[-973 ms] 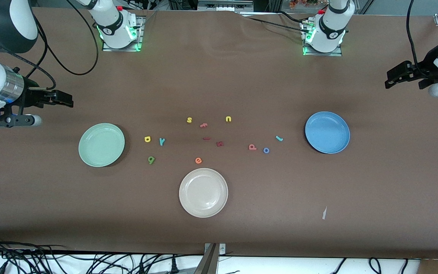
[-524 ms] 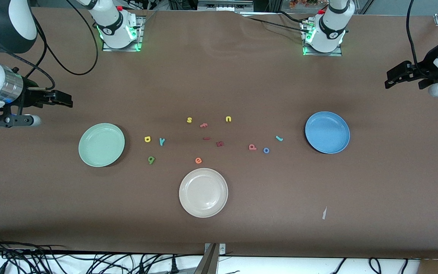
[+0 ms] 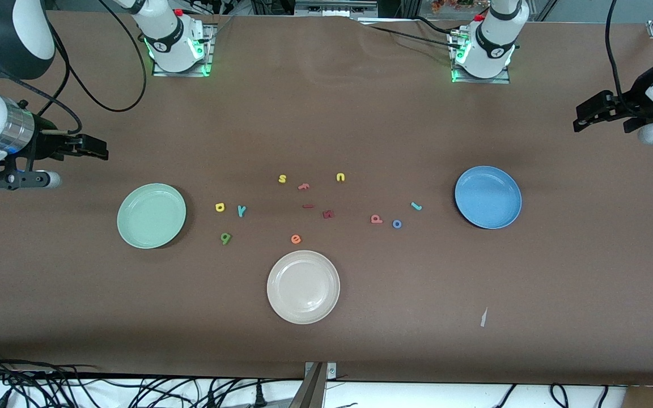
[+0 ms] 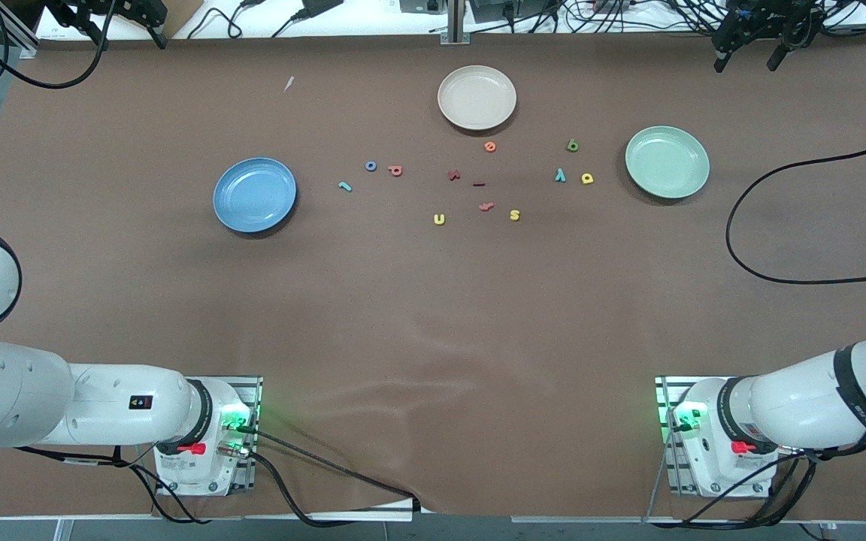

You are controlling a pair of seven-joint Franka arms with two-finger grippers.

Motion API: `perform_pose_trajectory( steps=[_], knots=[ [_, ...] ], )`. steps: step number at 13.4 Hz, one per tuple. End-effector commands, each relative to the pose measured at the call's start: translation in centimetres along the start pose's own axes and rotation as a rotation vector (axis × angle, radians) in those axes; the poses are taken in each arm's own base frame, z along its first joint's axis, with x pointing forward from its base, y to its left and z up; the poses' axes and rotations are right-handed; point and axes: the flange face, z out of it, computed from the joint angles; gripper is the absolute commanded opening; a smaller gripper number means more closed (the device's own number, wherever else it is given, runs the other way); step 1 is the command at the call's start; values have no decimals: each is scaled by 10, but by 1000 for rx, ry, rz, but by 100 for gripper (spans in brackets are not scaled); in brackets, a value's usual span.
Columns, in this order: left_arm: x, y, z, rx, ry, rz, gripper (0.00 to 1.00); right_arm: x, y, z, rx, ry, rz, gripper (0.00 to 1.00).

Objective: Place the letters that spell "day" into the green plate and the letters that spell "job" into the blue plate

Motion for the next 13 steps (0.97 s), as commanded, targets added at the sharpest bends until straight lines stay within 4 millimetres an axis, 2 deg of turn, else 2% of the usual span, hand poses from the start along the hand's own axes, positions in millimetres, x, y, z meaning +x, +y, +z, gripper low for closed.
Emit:
perform_pose_trajectory(
  steps=[1, 13],
  knots=[
    [-1, 1, -5, 21, 9, 14, 100, -2, 2, -2, -7, 0, 2, 100],
    [-2, 7, -5, 21, 9, 19, 100, -1, 3, 0, -11, 3, 2, 100]
  ],
)
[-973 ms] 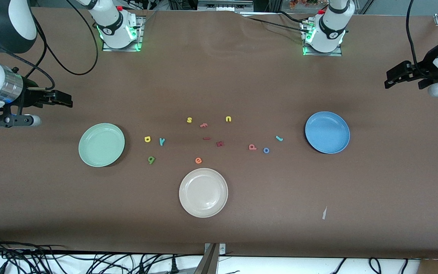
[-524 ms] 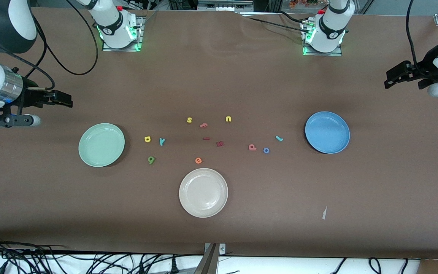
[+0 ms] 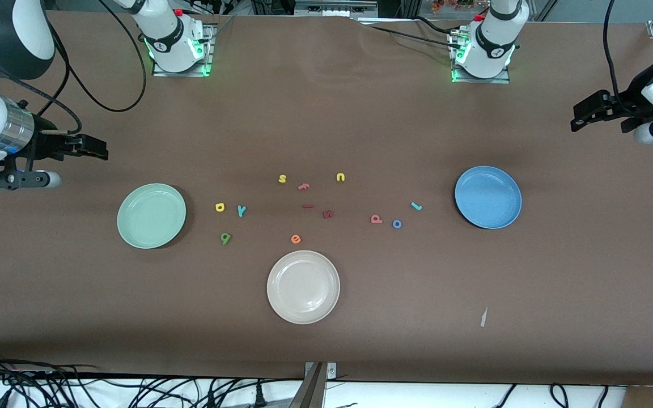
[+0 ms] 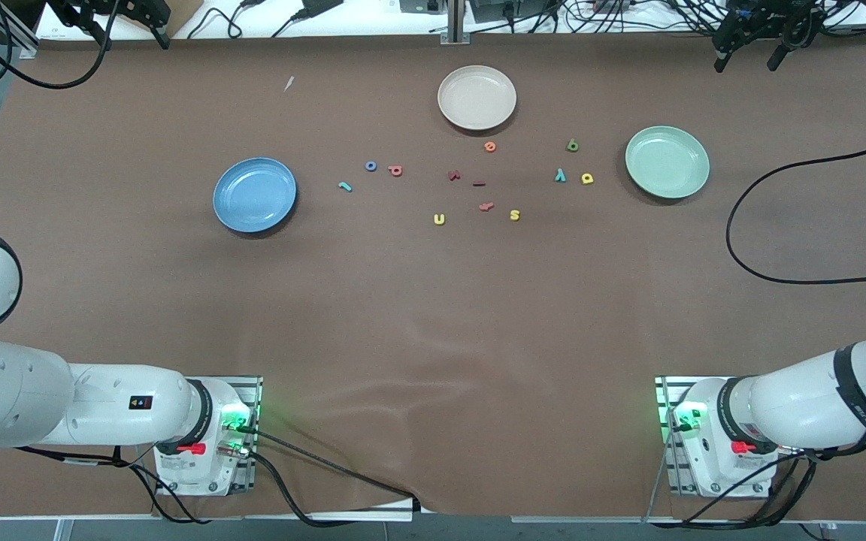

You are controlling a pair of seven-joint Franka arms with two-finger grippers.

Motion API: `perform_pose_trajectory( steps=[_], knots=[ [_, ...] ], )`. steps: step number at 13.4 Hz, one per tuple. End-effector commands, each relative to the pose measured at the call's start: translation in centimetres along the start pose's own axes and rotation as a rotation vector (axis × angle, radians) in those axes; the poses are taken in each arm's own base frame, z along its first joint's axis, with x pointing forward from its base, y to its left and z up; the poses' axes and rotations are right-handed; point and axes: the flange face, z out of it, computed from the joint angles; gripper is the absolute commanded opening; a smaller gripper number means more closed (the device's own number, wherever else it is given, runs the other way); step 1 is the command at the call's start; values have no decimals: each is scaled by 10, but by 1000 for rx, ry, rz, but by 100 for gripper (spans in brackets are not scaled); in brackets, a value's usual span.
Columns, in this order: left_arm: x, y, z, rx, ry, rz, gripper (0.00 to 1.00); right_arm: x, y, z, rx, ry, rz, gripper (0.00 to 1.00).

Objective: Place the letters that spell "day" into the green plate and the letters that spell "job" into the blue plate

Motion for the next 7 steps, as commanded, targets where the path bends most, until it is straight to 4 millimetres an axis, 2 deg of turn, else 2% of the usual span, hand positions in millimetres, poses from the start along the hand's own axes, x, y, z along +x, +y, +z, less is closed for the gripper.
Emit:
perform_pose_trajectory(
  steps=[1, 7],
  knots=[
    [-1, 2, -5, 20, 9, 9, 100, -1, 2, 0, -11, 3, 2, 100],
    [-2, 1, -5, 20, 8, 8, 100, 2, 1, 0, -15, 17, 0, 100]
  ],
)
